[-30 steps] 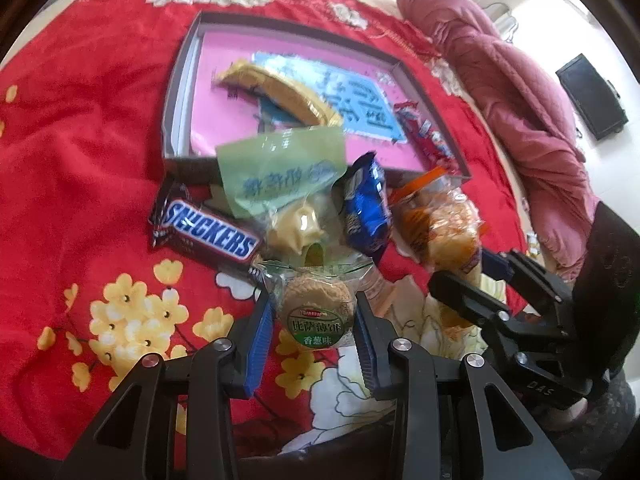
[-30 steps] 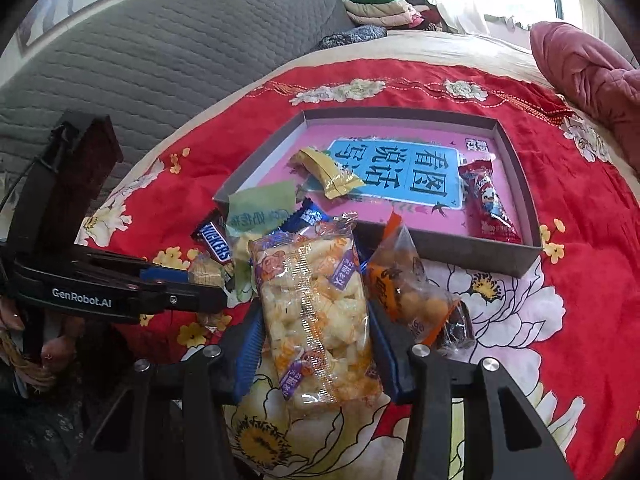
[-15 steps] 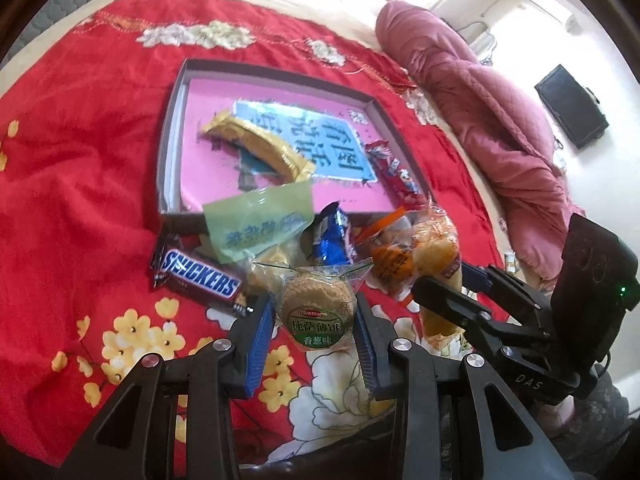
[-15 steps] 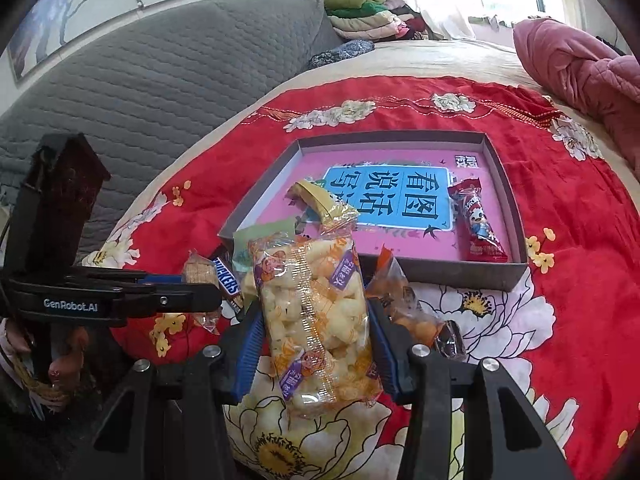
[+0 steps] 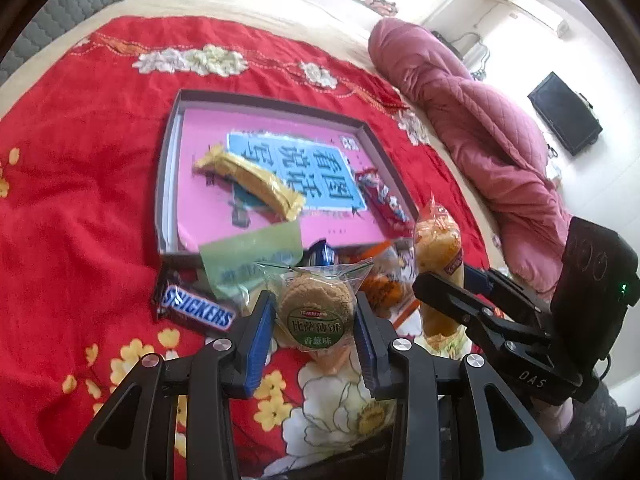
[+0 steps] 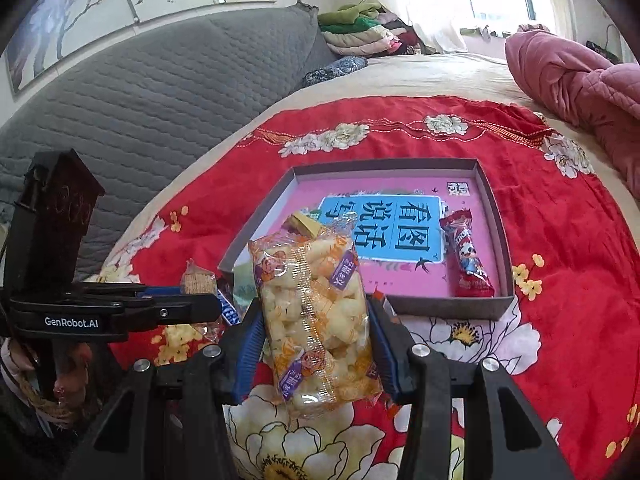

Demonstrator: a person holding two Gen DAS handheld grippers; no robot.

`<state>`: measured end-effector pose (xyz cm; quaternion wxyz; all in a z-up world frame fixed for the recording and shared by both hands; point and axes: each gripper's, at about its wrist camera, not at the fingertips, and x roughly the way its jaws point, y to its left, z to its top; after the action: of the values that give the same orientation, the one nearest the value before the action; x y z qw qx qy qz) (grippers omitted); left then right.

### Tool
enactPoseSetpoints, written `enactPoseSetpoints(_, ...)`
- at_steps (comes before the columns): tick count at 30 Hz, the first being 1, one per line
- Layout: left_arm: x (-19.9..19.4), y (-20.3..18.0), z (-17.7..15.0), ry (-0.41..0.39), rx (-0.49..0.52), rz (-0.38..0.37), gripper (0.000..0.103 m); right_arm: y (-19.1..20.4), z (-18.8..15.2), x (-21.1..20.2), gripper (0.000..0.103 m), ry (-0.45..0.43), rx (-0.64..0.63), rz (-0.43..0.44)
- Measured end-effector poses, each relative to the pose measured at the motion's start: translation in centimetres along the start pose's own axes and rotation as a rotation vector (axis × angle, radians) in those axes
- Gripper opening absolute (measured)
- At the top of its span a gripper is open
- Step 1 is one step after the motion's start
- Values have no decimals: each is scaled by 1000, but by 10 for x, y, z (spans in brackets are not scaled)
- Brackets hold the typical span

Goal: Organize snacks
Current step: 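Carry the puffed-snack bag with right tool while left carries cookie packet over the tray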

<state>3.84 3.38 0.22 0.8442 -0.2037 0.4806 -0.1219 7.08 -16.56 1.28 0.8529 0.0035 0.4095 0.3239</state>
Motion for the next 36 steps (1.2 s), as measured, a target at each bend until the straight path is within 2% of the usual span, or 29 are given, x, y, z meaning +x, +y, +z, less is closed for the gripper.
enactPoseSetpoints(13,0,-1,26,-57,-6,30,40,-8,24,-4,49,-59,12,-25)
enactPoseSetpoints(24,5,0,53,-78,-31,24,39,-14,41,-6,49,-92,35,-27)
enactPoseSetpoints(36,25,9,85,-71,-47,42,39,-30,59,-6,49,-128,73,-72)
